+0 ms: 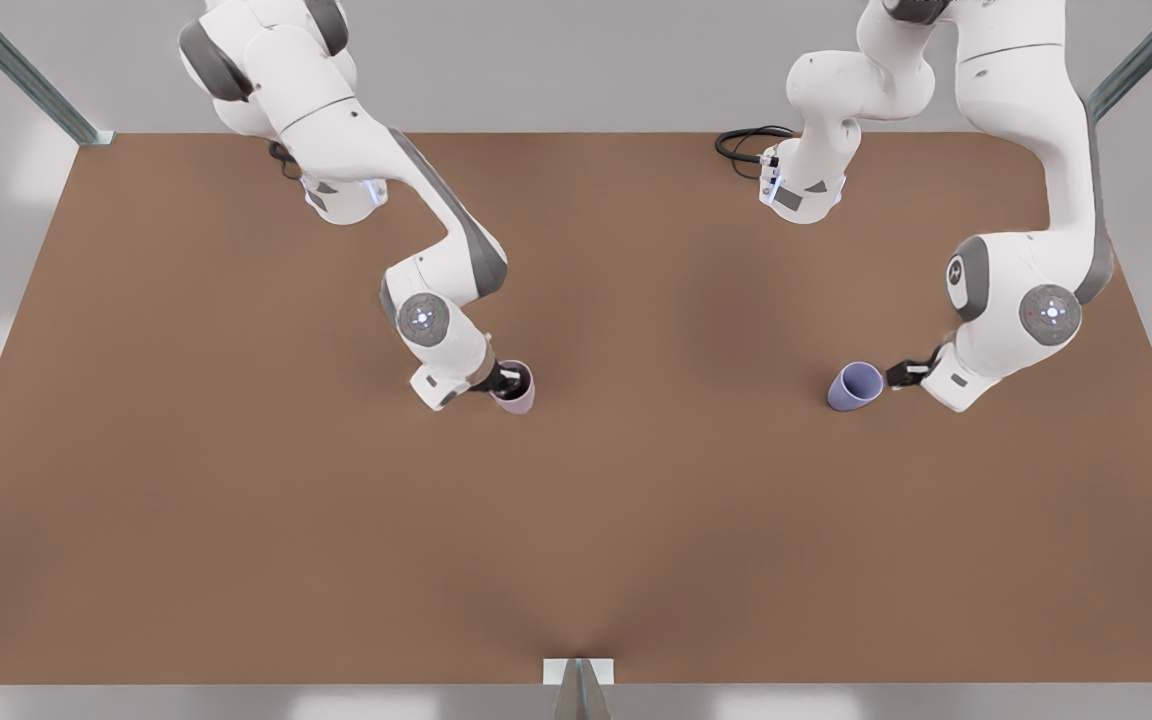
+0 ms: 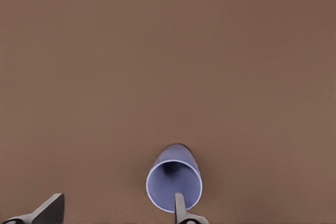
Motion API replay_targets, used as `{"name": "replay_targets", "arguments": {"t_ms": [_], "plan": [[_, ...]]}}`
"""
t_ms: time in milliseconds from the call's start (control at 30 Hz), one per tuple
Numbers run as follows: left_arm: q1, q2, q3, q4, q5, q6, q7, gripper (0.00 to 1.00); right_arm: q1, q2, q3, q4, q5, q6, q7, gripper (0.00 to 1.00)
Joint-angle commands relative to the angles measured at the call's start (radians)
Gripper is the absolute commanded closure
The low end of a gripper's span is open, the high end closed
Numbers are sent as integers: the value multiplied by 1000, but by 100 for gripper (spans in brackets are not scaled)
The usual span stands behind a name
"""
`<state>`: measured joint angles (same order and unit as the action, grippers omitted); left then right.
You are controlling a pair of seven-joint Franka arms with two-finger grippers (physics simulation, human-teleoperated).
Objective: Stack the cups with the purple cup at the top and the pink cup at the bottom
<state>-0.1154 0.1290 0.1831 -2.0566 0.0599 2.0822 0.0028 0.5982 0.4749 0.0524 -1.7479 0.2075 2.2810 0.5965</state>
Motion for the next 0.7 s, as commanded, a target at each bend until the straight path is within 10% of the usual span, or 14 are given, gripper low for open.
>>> {"name": "replay_targets", "arguments": {"t_ms": [0, 367, 467, 667], "plan": [[-1, 1, 6, -7, -35, 12, 0, 0, 18, 17, 0, 27, -13, -5, 45, 79], [14, 57, 27, -158, -127, 177, 2, 0, 242, 386, -13, 418, -22, 2, 390, 79], [19, 84, 27, -163, -135, 191, 2, 0, 242, 389, -13, 418, -22, 11, 390, 29], [25, 115, 27, -163, -137, 191, 2, 0, 242, 395, -14, 423, -22, 15, 390, 25]]}}
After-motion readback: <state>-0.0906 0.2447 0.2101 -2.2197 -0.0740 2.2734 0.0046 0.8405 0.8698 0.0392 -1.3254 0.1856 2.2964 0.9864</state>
